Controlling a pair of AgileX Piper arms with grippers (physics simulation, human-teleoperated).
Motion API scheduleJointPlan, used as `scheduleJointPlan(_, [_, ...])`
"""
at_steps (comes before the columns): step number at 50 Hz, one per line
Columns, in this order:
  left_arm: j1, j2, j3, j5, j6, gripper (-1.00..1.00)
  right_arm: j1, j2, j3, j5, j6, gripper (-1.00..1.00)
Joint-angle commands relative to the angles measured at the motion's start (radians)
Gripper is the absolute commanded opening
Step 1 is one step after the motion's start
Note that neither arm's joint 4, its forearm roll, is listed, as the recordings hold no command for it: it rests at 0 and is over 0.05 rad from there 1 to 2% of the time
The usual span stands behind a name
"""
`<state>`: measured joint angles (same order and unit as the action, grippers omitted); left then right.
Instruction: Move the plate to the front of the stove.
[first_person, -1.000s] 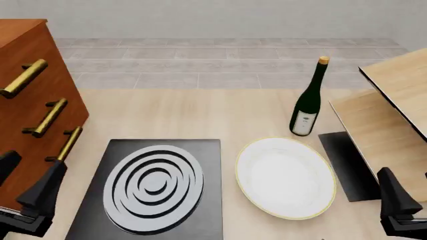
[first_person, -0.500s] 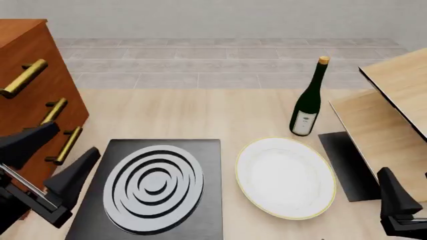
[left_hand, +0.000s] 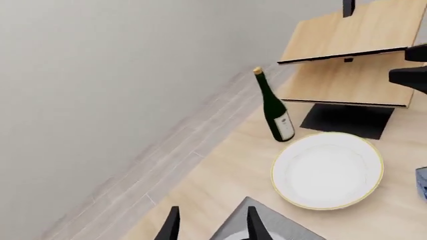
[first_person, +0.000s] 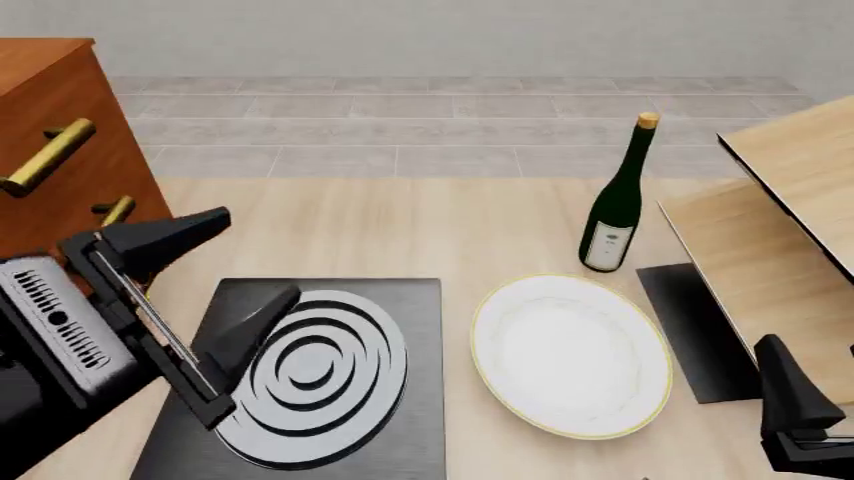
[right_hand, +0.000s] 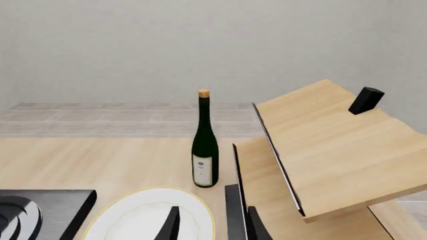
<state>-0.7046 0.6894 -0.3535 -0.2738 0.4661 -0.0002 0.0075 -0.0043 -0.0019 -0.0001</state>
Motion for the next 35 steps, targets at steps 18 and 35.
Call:
scheduleJointPlan(18, [-0.155, 0.344, -0.101, -0.134, 0.176, 1.0, 0.0, 0.0, 0.0, 0.0, 0.0, 1.0])
scheduleJointPlan(35, [-0.251, 0.484, -0.159, -0.136, 0.297, 1.0, 0.0, 0.0, 0.0, 0.0, 0.0, 1.0])
